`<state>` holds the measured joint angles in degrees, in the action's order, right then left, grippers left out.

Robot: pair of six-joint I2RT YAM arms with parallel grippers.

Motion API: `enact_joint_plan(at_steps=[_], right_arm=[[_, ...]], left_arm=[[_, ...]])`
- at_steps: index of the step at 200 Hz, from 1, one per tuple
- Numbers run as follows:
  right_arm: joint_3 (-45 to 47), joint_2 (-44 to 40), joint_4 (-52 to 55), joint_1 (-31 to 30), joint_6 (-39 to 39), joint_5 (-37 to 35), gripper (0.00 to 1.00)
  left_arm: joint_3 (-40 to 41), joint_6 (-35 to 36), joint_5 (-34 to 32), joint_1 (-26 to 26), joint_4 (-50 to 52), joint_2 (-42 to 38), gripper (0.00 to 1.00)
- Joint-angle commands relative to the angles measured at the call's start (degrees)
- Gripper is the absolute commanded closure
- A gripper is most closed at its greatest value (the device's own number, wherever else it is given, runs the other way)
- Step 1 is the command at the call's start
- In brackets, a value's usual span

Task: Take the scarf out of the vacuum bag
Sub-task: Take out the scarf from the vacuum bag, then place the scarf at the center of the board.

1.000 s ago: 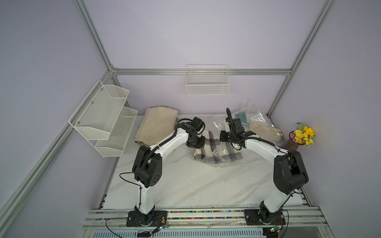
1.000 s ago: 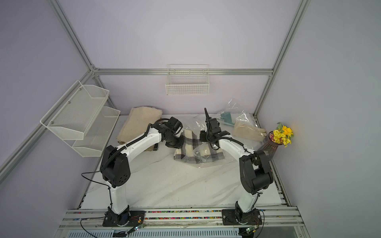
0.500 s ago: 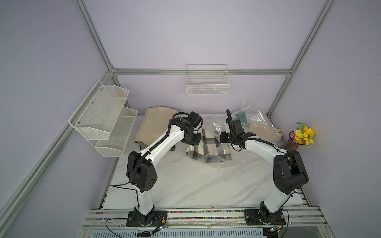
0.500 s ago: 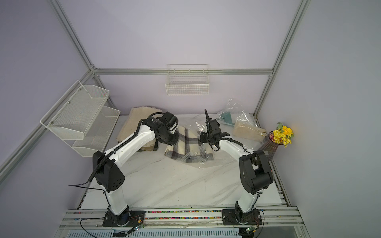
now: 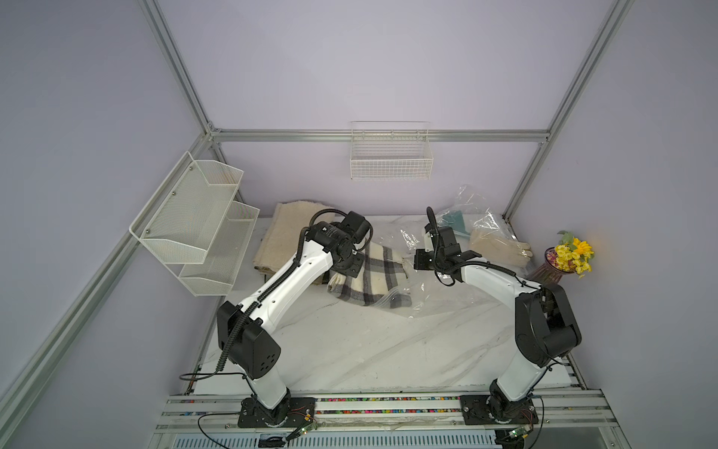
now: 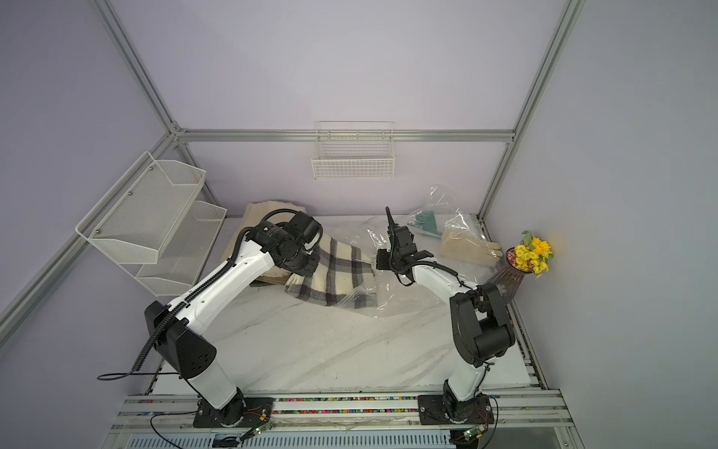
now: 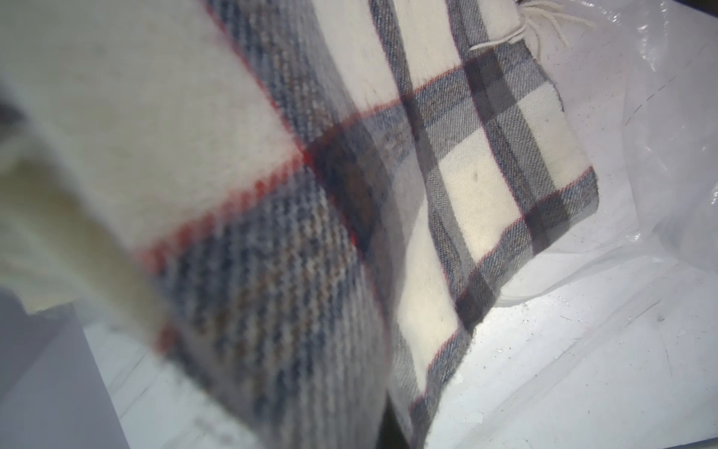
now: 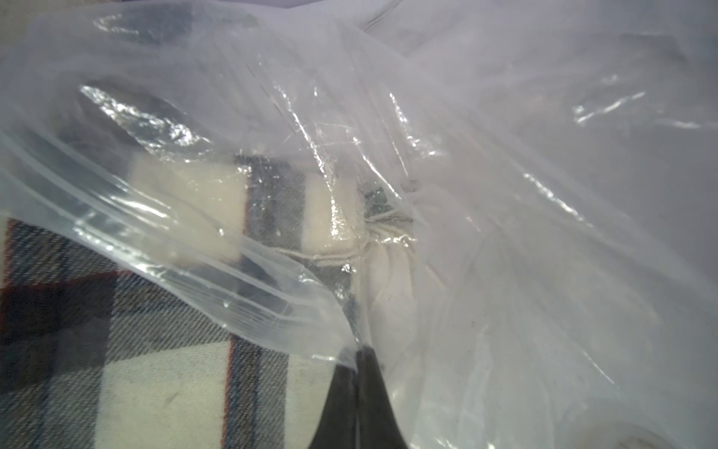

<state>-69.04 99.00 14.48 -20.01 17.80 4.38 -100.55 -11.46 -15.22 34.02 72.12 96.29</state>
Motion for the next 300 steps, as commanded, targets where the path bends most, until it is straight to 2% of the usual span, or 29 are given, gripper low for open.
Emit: enact_joint_plan(at_steps=[1, 81, 130, 171, 212, 300], right_arm=[[0.99, -0.39, -2.33, 0.26, 0.65, 0.50, 1.00], [1.39, 0.14, -2.85, 0.32, 0.72, 1.60, 1.00], [1.45, 0.61, -3.16, 0.31, 0.83, 2.37, 1.00], [2.22, 0.89, -3.85, 0.31, 0.83, 2.59, 1.00], [2.16, 1.30, -3.92, 0.29, 0.83, 2.74, 1.00], [1.95, 1.63, -3.76, 0.28, 0.65, 2.85, 1.00]], left_arm=[[1.06, 2.27, -5.67, -0.37, 0.05, -4.24, 1.00], [5.29, 7.77, -13.11, -1.25, 0.22, -14.13, 1.00], [9.41, 15.86, -14.68, -1.44, 0.84, -21.38, 1.00], [14.39, 20.74, -19.72, -1.51, 0.57, -27.99, 1.00], [17.50, 26.37, -25.91, -2.28, -1.86, -33.14, 1.00], [21.14, 38.44, -27.57, -7.34, -13.09, -38.81, 1.00]])
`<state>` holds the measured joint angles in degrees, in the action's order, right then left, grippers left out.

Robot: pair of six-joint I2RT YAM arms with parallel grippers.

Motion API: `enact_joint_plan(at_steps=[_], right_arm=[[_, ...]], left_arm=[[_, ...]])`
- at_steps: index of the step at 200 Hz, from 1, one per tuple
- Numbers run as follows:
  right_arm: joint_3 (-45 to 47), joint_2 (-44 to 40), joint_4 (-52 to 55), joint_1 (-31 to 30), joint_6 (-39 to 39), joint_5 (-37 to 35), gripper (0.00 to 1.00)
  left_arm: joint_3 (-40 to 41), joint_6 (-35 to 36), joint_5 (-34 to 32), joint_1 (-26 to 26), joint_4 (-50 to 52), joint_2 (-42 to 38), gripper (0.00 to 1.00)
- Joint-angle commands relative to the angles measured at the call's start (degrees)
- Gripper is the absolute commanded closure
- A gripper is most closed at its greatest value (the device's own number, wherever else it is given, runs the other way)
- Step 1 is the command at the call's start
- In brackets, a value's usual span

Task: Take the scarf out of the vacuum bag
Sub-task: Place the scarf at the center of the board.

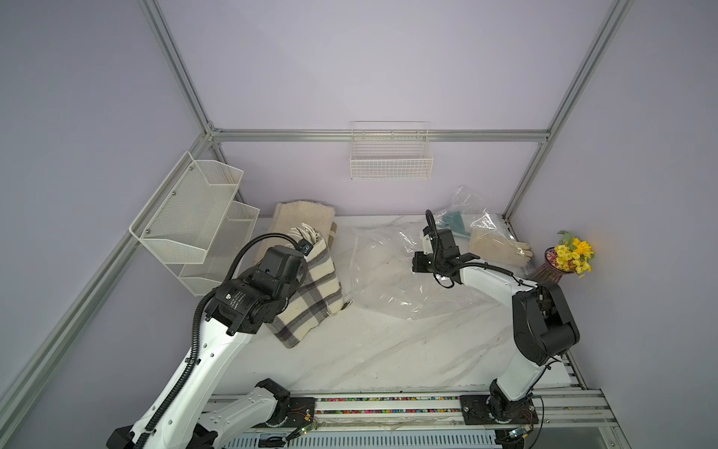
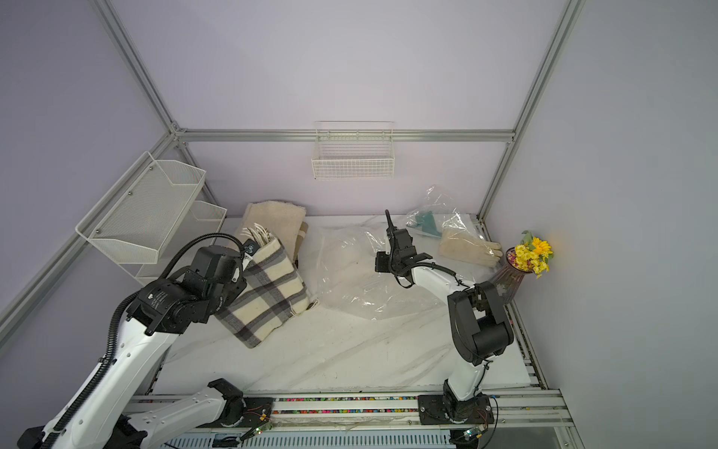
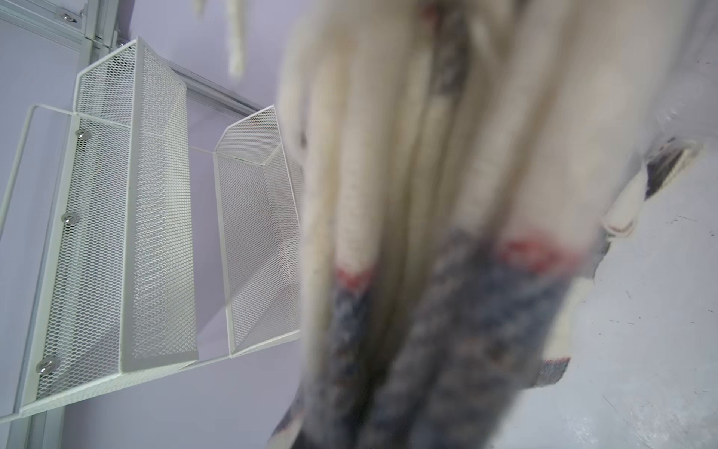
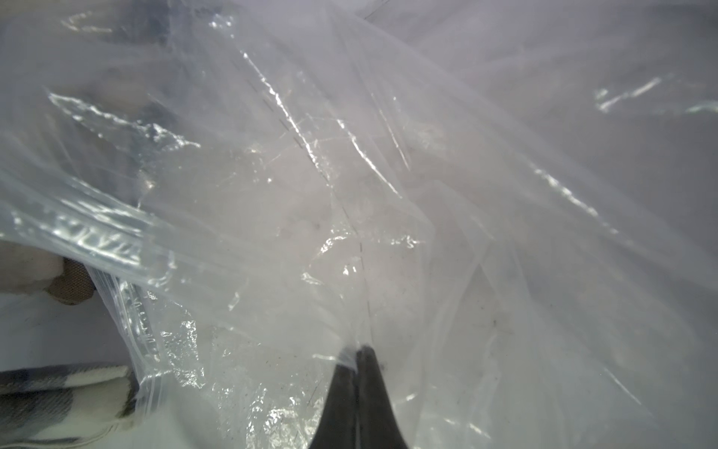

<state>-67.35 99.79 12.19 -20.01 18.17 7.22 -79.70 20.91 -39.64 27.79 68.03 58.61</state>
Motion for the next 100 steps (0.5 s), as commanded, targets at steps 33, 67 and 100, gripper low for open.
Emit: enact_joint_plan(at_steps=[33, 67, 100], right_arm=[[0.28, 0.92, -1.48, 0.27, 0.28, 0.01, 1.00], [0.32, 1.03, -1.44, 0.24, 0.28, -0.02, 1.00], [0.21, 1.18, -1.31, 0.30, 0.20, -0.09, 1.00]], left_arm=[[4.31, 12.37, -3.22, -3.67, -21.67, -2.23, 1.00], [8.17, 13.92, -0.34, -6.52, -31.42, -2.42, 1.00], [11.72, 17.63, 0.56, -8.32, -40.72, -2.36, 1.00]])
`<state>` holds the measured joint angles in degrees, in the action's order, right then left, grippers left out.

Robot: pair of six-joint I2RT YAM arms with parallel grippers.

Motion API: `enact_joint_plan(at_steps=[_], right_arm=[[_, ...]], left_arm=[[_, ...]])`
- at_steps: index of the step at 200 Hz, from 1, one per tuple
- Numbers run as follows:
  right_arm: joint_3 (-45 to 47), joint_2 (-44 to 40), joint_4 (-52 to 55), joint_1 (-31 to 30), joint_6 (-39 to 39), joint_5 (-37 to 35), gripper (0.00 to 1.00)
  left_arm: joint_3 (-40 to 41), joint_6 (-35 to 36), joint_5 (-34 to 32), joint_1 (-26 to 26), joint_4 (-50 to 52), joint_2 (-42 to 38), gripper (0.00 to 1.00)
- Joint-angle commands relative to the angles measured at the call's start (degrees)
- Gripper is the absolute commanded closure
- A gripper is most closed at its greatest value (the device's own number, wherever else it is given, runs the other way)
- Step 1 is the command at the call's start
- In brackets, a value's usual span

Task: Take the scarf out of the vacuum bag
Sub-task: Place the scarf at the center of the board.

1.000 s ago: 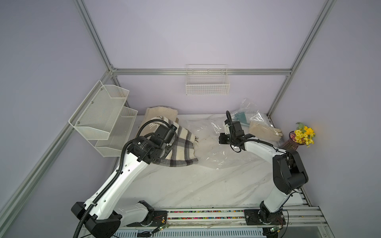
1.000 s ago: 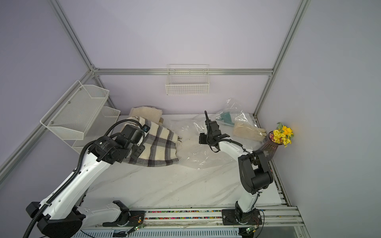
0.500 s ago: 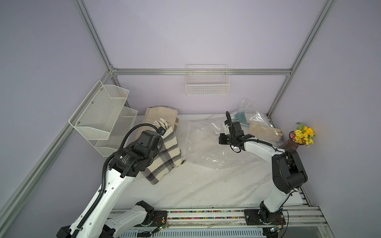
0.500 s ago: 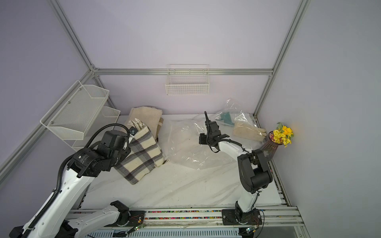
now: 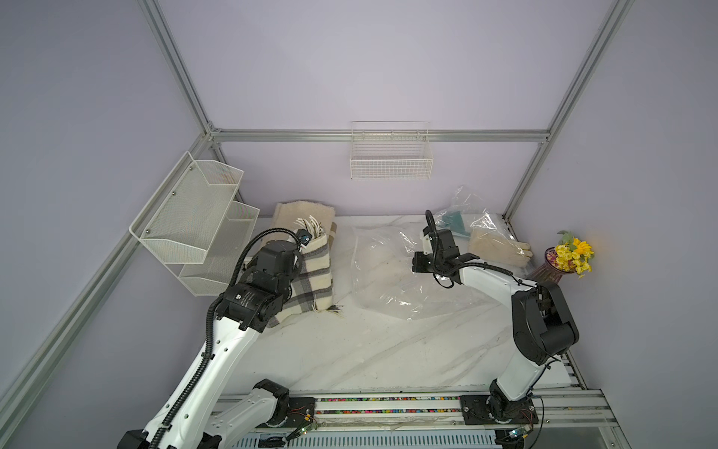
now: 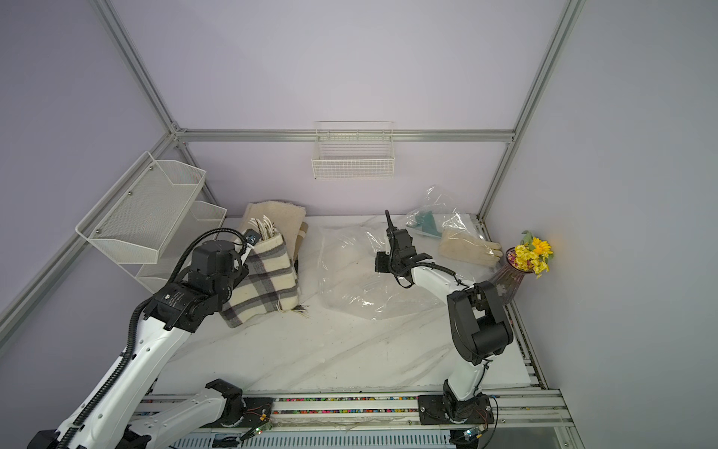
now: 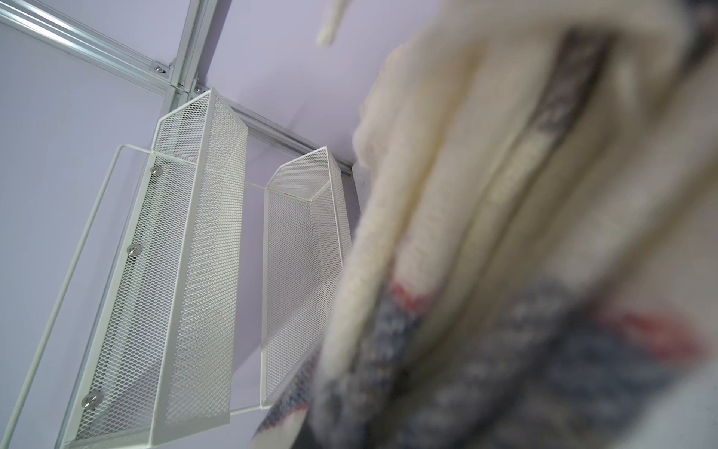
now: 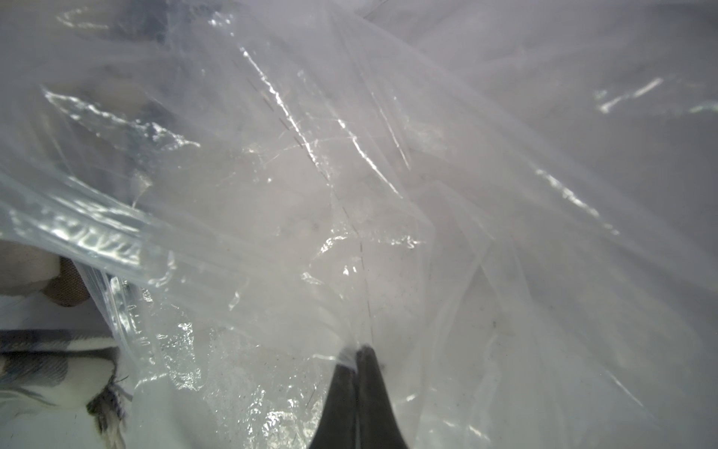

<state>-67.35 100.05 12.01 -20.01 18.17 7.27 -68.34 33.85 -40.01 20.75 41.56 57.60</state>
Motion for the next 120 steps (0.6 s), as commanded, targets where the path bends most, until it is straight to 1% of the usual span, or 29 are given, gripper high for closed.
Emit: enact_joint_plan(at_steps=[1, 32, 67, 120], right_arm=[[0.25, 0.93, -1.12, 0.31, 0.20, -0.14, 1.00], [0.20, 1.18, -1.18, 0.31, 0.20, -0.18, 1.00], [0.08, 1.81, -1.16, 0.26, 0.02, -0.32, 1.00], [-0.06, 2.62, -1.26, 0.26, 0.00, -0.25, 1.00]], left_arm=[[0.38, 4.76, 0.96, -1.35, -14.55, -1.31, 1.00], [1.18, 9.40, 1.43, -2.93, -20.40, -0.15, 1.00], [-0.35, 14.36, 1.51, -3.70, -24.47, 1.68, 1.00], [-3.25, 16.08, 2.98, -4.80, -31.04, 5.57, 1.00]])
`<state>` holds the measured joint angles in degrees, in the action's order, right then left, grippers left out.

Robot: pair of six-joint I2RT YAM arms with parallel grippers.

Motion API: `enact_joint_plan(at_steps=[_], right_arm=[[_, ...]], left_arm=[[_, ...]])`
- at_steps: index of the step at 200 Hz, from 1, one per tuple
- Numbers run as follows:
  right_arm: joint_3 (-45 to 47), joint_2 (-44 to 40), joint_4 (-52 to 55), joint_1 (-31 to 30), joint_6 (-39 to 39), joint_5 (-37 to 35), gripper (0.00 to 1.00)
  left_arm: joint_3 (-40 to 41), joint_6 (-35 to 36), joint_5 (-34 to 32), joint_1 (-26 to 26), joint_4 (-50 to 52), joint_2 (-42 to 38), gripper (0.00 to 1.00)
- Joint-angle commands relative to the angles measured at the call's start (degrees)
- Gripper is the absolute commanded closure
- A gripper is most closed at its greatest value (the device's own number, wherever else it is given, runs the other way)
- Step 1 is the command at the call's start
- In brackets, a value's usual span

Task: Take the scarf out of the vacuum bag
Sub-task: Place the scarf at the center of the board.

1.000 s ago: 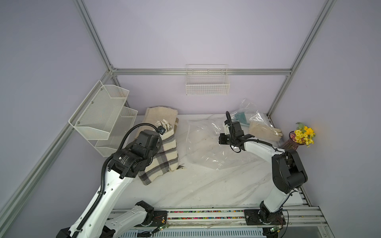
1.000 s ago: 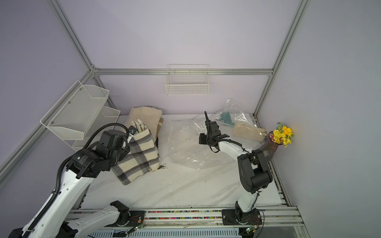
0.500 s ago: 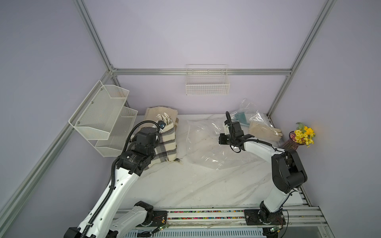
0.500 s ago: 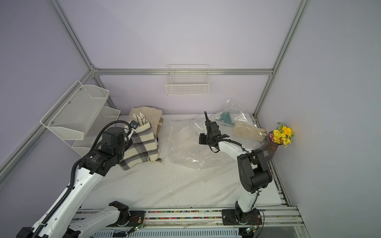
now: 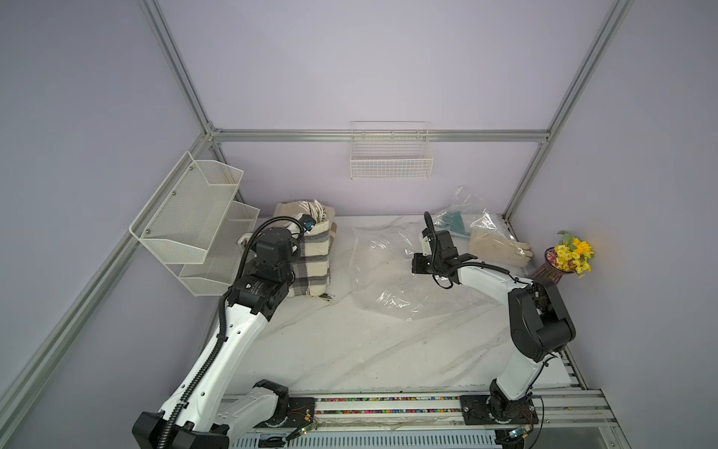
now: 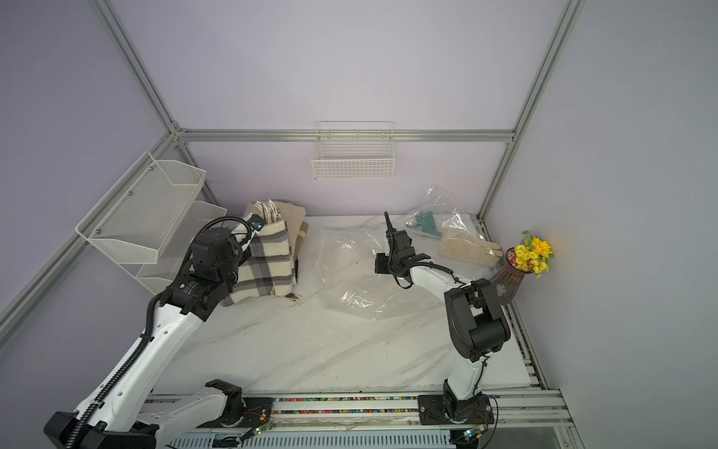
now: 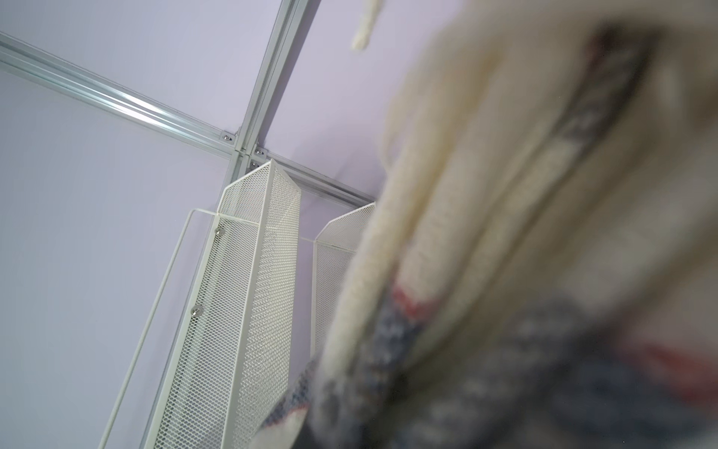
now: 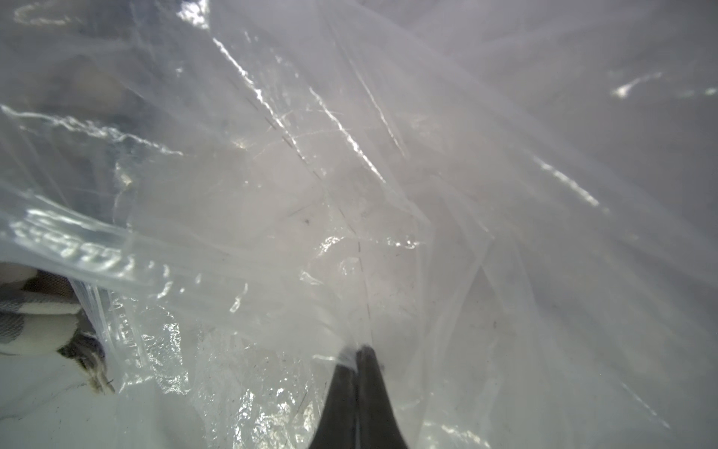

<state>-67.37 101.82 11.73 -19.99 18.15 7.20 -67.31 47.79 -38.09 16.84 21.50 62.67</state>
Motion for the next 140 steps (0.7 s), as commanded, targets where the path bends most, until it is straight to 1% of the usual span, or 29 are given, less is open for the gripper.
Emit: enact_joint_plan(at_steps=[1, 21, 45, 68, 92, 95, 98, 103, 140], right_arm=[[-0.08, 0.84, -0.95, 0.27, -0.01, -0.22, 1.00], [-0.13, 0.91, -0.85, 0.23, -0.05, -0.34, 1.00], [-0.18, 0.57, -0.70, 0.30, 0.02, -0.57, 1.00], [0.11, 0.22, -0.72, 0.37, -0.13, -0.60, 1.00], [0.48, 0.31, -0.78, 0.31, -0.13, -0.41, 1.00], [0.49, 0.31, -0.79, 0.31, -0.13, -0.43, 1.00], [0.53, 0.31, -0.78, 0.35, -0.13, -0.43, 1.00], [0.64, 0.31, -0.83, 0.34, -0.13, -0.40, 1.00], [0.59, -0.39, -0.41, 0.37, -0.22, -0.08, 1.00]], left_arm=[[-4.39, 2.05, 1.11, -0.95, -11.14, 0.64, 1.00], [-5.67, 2.44, 1.13, -1.17, -14.17, 3.50, 1.00], [-5.89, 5.34, 1.38, -1.85, -20.32, 7.73, 1.00], [-7.38, 4.44, 3.25, -2.56, -22.69, 12.17, 1.00], [-8.22, 4.66, 2.59, -3.59, -28.40, 17.51, 1.00], [-8.39, 4.52, 2.50, -3.76, -29.04, 17.67, 1.00], [-8.58, 4.46, 2.45, -3.93, -29.58, 20.02, 1.00], [-8.92, 4.24, 2.26, -4.28, -30.66, 21.27, 1.00], [-13.72, -1.48, 3.08, -7.11, -32.32, 28.05, 1.00]])
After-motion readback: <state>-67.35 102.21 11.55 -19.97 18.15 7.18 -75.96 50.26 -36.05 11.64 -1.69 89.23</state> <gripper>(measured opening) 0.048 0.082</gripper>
